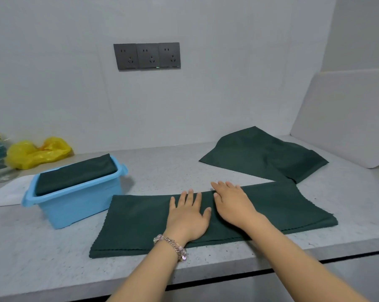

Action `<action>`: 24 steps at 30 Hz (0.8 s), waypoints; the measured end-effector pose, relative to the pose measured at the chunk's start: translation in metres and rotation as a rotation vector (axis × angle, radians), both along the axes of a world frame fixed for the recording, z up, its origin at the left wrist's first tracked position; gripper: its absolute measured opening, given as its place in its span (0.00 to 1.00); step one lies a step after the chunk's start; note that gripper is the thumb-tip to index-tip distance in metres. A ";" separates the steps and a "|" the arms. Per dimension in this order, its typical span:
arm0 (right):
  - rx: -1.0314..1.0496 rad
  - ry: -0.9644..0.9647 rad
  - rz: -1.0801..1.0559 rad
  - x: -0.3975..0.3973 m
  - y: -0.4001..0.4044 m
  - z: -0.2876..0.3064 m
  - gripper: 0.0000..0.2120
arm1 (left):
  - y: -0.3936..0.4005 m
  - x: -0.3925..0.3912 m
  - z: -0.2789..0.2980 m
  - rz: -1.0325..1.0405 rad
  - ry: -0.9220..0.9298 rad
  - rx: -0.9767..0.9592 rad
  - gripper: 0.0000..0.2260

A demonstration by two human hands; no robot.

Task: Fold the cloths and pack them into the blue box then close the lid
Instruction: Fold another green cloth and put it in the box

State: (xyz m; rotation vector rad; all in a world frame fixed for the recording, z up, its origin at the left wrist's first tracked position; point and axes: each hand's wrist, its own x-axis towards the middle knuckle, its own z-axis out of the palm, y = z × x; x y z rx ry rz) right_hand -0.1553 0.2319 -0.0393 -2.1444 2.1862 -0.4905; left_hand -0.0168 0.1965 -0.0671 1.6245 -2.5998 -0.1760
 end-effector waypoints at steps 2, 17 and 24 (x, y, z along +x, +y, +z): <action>0.131 0.029 -0.012 0.000 -0.010 -0.011 0.23 | 0.000 0.001 -0.002 0.005 0.000 0.006 0.28; 0.255 0.076 -0.294 -0.103 0.000 -0.025 0.26 | -0.006 0.001 -0.006 0.000 -0.015 -0.006 0.28; -0.042 0.008 -0.085 -0.049 0.002 -0.009 0.22 | 0.007 -0.007 0.001 -0.007 0.006 0.020 0.27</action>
